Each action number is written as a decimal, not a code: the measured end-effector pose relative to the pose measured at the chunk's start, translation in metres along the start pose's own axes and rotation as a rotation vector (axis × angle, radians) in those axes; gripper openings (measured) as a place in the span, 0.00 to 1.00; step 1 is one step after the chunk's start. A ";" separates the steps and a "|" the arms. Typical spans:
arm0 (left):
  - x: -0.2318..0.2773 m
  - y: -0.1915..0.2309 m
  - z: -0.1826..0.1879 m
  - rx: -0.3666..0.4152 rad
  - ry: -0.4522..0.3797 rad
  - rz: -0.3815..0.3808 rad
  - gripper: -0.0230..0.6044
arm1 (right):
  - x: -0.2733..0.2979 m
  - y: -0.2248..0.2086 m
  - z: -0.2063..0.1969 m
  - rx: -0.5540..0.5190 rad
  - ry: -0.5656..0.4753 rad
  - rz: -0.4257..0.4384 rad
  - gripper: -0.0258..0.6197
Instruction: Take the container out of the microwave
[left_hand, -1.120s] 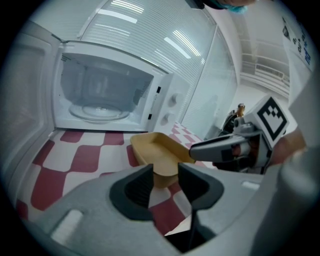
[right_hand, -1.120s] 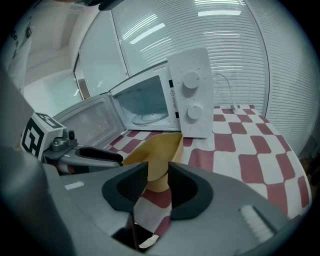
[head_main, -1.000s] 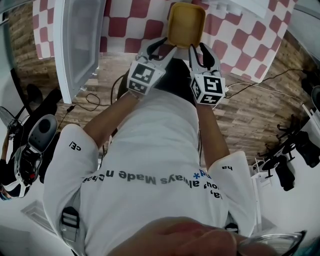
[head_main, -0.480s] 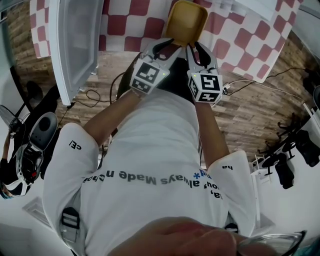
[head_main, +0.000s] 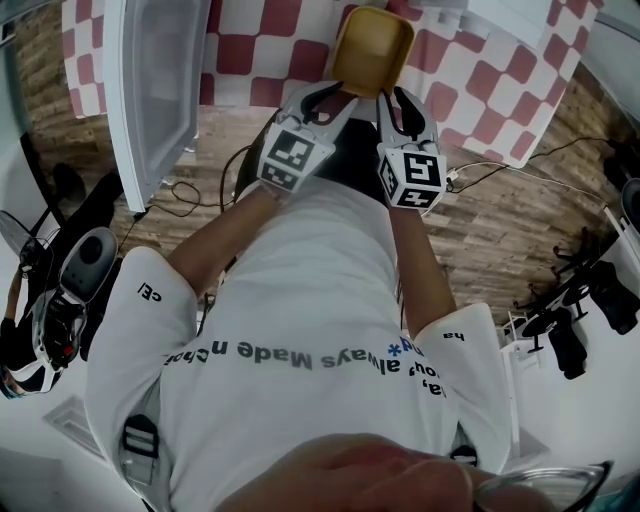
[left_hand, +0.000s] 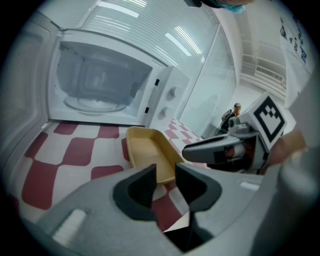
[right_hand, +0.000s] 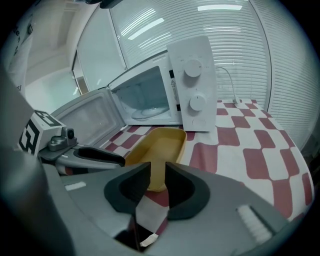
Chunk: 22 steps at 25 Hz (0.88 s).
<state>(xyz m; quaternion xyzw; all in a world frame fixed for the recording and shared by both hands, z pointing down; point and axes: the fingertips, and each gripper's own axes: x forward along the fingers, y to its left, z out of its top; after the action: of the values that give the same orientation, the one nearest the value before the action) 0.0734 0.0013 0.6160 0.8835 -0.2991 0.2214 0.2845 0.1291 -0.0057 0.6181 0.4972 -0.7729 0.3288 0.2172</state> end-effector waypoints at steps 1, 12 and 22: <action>-0.002 0.000 0.003 0.002 -0.004 0.002 0.23 | -0.002 0.000 0.005 -0.005 -0.008 0.000 0.18; -0.041 -0.003 0.081 0.046 -0.127 0.016 0.22 | -0.040 0.024 0.085 -0.098 -0.137 0.027 0.16; -0.093 0.000 0.143 0.031 -0.251 0.056 0.21 | -0.086 0.056 0.153 -0.182 -0.253 0.069 0.16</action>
<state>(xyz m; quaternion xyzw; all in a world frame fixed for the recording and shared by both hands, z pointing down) 0.0381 -0.0521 0.4576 0.8999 -0.3532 0.1217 0.2248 0.1116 -0.0469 0.4389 0.4861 -0.8374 0.1994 0.1508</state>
